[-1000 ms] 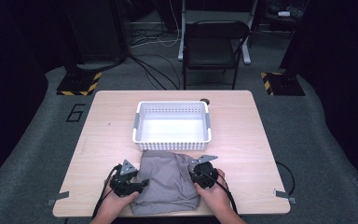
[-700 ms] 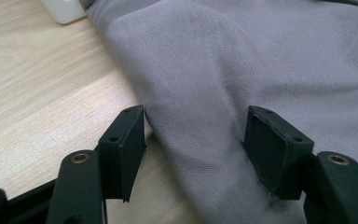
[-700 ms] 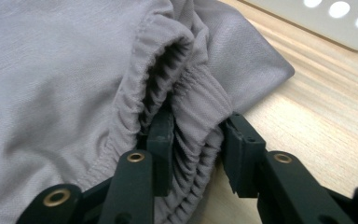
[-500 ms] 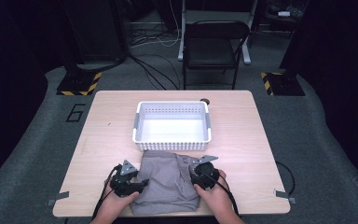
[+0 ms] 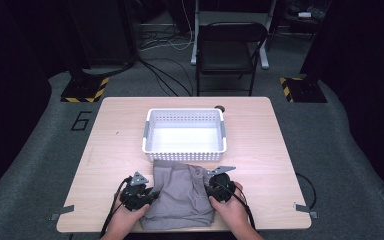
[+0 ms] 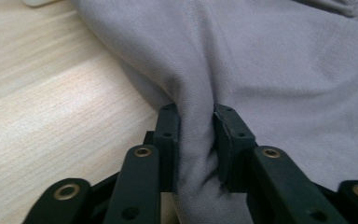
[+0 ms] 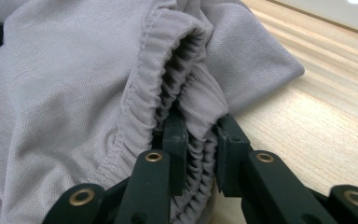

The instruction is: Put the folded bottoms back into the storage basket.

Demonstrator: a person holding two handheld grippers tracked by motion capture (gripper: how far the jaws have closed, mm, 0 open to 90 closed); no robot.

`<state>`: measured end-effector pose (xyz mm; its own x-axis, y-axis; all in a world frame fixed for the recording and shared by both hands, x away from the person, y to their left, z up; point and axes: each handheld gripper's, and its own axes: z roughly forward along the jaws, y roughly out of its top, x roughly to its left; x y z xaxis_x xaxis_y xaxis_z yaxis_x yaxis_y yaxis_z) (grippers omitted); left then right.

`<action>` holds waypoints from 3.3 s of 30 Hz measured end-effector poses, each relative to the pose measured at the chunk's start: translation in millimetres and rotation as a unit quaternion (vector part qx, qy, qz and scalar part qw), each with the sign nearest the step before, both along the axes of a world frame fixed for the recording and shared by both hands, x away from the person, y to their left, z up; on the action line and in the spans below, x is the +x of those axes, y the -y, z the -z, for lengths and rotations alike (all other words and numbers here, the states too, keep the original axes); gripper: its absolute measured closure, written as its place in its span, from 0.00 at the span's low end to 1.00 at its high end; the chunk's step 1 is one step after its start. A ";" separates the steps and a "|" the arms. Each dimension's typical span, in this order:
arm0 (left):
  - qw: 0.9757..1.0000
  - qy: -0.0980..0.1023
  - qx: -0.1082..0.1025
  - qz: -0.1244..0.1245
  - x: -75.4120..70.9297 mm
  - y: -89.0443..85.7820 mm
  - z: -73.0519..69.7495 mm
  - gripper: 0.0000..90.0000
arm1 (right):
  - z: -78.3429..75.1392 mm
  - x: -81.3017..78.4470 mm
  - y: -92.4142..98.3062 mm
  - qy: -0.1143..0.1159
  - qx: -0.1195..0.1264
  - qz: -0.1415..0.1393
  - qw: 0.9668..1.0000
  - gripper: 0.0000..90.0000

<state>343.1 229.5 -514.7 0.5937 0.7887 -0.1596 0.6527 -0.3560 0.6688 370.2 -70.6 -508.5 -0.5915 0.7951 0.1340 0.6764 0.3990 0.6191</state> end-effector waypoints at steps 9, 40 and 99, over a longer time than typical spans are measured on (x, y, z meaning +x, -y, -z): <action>1.000 0.018 0.015 0.008 -2.6 1.7 -3.7 0.85 | -2.1 2.6 0.4 -0.003 0.001 -0.008 1.000 0.88; 0.998 0.028 -0.046 0.012 -16.9 -5.1 -42.8 0.85 | -45.7 -13.1 18.0 0.019 0.061 -0.014 0.998 0.88; 0.997 0.046 -0.062 0.015 0.1 -2.5 -109.8 0.85 | -119.2 2.9 27.5 0.063 0.067 -0.032 0.995 0.88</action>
<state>343.2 232.0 -404.9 0.6334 0.7477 -0.1995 0.5770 -0.2846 0.7655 373.1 -98.1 -389.3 -0.6593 0.7352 0.1577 0.5660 0.3472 0.7477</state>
